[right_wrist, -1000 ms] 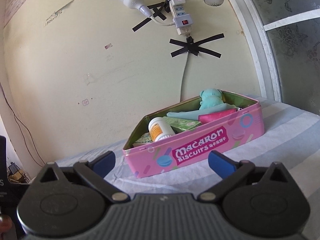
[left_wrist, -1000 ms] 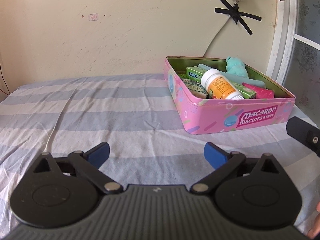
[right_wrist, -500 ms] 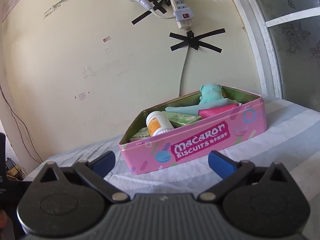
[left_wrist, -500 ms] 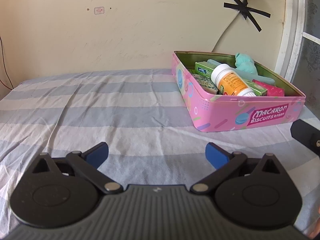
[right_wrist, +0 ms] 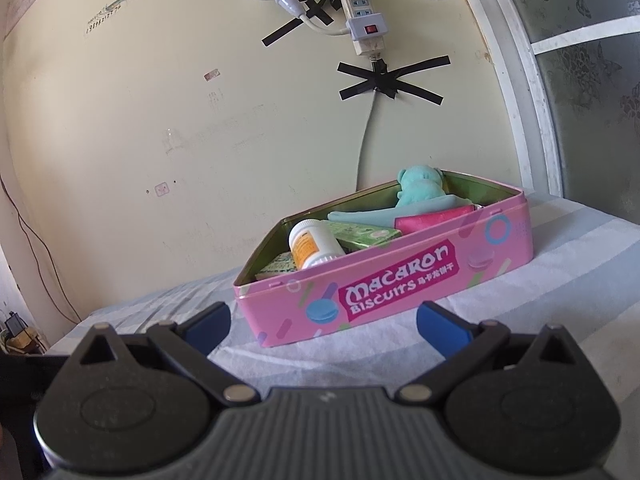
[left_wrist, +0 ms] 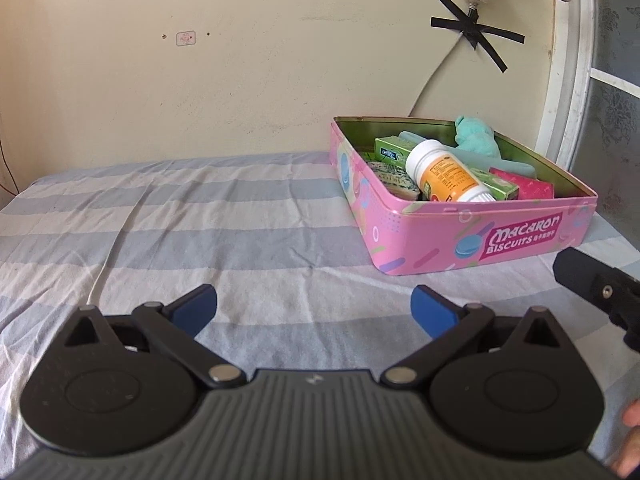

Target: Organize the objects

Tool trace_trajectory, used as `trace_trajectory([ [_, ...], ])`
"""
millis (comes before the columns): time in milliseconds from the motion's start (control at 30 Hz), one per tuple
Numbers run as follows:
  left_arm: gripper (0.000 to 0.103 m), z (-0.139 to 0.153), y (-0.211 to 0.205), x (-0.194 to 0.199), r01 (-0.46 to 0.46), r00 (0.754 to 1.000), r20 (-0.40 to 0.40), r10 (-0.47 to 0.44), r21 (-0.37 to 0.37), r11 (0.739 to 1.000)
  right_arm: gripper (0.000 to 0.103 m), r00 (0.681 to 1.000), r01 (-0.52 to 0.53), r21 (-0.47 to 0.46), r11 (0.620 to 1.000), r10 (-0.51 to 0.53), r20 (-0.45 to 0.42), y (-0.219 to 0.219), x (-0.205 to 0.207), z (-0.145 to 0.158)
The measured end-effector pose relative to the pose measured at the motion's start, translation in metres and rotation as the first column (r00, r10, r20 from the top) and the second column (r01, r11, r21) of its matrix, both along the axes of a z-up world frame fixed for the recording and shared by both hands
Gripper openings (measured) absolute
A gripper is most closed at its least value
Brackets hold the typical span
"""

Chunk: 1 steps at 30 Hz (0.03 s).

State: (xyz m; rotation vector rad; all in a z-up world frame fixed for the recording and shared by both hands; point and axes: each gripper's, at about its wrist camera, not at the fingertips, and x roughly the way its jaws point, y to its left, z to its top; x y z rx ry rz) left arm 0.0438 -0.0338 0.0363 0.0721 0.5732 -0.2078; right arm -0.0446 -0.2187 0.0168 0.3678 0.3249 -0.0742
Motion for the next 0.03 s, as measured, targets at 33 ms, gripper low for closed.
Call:
trace_trajectory([
  [33,0.103,-0.0001,-0.0016,-0.0003,0.002,1.000,-0.001,-0.002,0.003,1.000,0.103,1.000,0.002,-0.001,1.000,-0.002,0.002,-0.0002,-0.0002,0.0000],
])
